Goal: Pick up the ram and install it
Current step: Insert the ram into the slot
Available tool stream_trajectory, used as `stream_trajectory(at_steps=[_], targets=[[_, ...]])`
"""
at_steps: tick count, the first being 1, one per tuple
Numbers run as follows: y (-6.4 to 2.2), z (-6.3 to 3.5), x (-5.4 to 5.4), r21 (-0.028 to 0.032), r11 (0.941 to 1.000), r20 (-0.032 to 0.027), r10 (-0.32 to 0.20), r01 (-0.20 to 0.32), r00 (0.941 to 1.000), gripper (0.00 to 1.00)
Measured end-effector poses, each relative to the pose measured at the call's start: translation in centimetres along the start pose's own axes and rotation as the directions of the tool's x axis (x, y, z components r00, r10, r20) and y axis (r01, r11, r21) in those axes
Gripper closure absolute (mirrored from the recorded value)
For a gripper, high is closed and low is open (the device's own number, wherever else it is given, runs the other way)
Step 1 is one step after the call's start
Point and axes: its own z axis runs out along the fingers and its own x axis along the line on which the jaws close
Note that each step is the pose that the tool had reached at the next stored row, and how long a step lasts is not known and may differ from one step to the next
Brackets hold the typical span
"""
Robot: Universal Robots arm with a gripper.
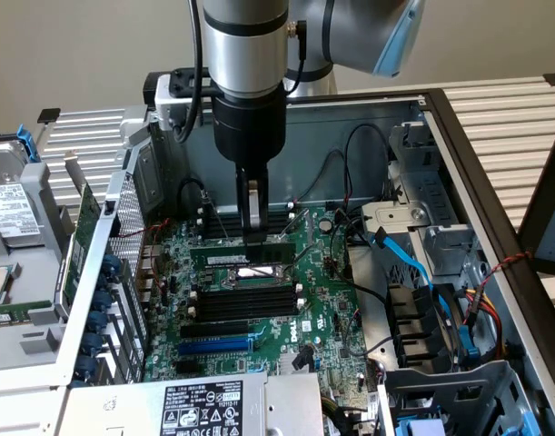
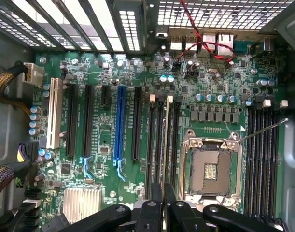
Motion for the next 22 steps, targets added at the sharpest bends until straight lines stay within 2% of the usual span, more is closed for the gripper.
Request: stream_trajectory(at_steps=[7, 11, 16, 22], targets=[[-0.03, 1.04, 0.0, 0.0000, 1.0000, 0.0001, 0.000, 0.000, 1.0000, 0.86], [-0.03, 1.27, 0.0, 0.0000, 1.0000, 0.0000, 0.000, 0.000, 1.0000, 0.86], [0.07, 1.42, 0.0, 0.0067, 1.0000, 0.0000, 0.000, 0.000, 1.0000, 0.86], [0.08, 1.55, 0.2, 0.0087, 1.0000, 0.0000, 0.000, 0.000, 1.0000, 0.86]])
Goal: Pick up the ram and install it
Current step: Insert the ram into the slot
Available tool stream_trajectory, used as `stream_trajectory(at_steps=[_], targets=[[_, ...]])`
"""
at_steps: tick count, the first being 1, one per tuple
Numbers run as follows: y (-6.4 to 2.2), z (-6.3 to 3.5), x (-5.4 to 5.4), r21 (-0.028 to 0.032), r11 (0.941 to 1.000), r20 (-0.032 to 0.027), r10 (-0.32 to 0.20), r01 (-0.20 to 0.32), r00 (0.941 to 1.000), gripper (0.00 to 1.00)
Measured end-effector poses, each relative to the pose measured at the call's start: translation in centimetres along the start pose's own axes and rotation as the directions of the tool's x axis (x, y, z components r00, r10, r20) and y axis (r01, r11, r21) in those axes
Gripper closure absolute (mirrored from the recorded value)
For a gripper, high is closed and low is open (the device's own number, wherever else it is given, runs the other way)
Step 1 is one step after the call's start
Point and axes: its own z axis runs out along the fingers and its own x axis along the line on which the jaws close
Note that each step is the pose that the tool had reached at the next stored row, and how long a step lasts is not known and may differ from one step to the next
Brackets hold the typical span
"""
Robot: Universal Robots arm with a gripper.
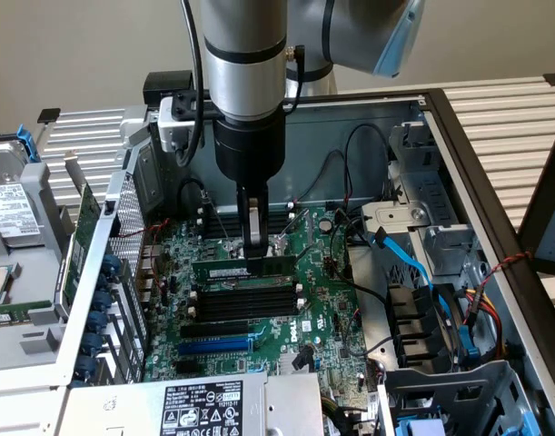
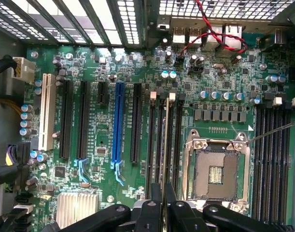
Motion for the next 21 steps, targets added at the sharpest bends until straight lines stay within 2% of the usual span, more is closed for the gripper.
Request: stream_trajectory(at_steps=[6, 14, 16, 19, 21], targets=[[0.00, 0.27, 0.3, 0.0000, 1.0000, 0.0000, 0.000, 0.000, 1.0000, 0.86], [-0.03, 1.25, 0.3, -0.0001, 1.0000, -0.0001, 0.000, 0.000, 1.0000, 0.86], [-0.03, 1.41, 0.3, -0.0001, 1.0000, -0.0016, 0.000, 0.000, 1.0000, 0.86], [-0.03, 1.59, 0.3, -0.0001, 1.0000, -0.0078, 0.000, 0.000, 1.0000, 0.86], [-0.04, 1.66, 0.3, -0.0002, 1.0000, -0.0096, 0.000, 0.000, 1.0000, 0.86]])
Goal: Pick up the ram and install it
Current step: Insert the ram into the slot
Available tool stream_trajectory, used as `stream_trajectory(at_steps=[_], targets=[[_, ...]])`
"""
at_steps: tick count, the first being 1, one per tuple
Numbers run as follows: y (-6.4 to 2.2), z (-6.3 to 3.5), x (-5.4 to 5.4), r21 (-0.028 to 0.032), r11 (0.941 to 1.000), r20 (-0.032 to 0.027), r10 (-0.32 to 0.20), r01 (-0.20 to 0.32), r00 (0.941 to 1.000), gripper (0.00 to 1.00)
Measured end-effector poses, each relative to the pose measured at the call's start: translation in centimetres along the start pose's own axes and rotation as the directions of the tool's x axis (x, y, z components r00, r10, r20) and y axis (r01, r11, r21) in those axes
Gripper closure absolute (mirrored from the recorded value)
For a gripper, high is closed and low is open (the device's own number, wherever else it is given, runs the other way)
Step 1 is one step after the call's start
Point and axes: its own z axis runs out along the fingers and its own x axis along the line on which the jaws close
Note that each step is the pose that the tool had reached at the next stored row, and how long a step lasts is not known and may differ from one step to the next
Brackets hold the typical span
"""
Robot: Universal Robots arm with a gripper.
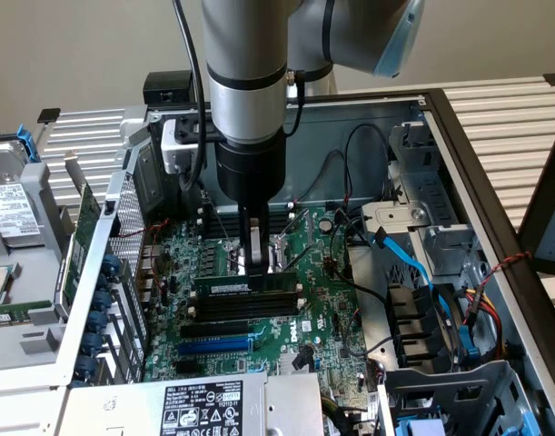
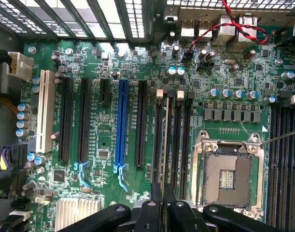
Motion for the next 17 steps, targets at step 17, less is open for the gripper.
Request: stream_trajectory(at_steps=[17], targets=[[0.01, 0.44, 0.02, 0.0001, 1.0000, -0.0006, -0.004, 0.004, 1.0000, 0.86]])
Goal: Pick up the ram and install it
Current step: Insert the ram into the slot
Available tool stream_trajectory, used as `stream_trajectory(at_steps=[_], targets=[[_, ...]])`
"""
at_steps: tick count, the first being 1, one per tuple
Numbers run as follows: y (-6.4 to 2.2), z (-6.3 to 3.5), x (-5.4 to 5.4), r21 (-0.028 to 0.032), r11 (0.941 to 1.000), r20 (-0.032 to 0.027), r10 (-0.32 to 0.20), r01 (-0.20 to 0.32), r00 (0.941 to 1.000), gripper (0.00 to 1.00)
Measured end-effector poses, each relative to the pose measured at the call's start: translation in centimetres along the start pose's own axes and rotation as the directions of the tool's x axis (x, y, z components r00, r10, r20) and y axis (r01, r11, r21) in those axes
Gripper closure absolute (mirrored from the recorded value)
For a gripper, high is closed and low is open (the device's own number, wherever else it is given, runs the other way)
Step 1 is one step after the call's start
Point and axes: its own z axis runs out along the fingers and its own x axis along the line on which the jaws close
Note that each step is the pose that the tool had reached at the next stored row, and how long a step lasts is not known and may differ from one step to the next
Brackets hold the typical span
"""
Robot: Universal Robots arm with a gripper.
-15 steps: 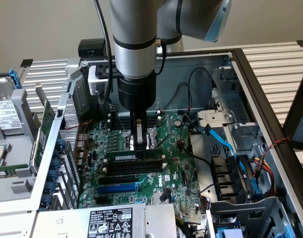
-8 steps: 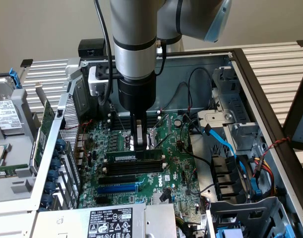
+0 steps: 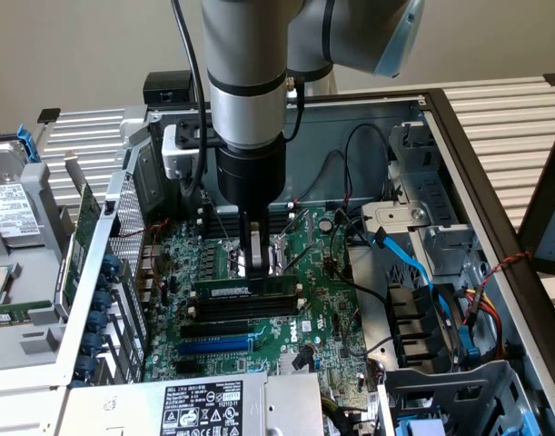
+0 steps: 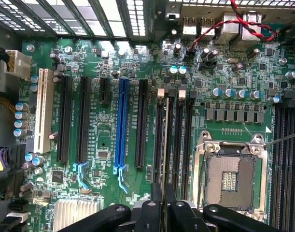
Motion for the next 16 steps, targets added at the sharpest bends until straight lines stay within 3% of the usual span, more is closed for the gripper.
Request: stream_trajectory(at_steps=[9, 16], targets=[[0.07, 0.21, 0.03, 0.0002, 1.0000, -0.0023, -0.004, 0.004, 1.0000, 0.86], [0.07, 0.30, 0.04, 0.0002, 1.0000, -0.0094, -0.009, 0.009, 0.9999, 0.86]])
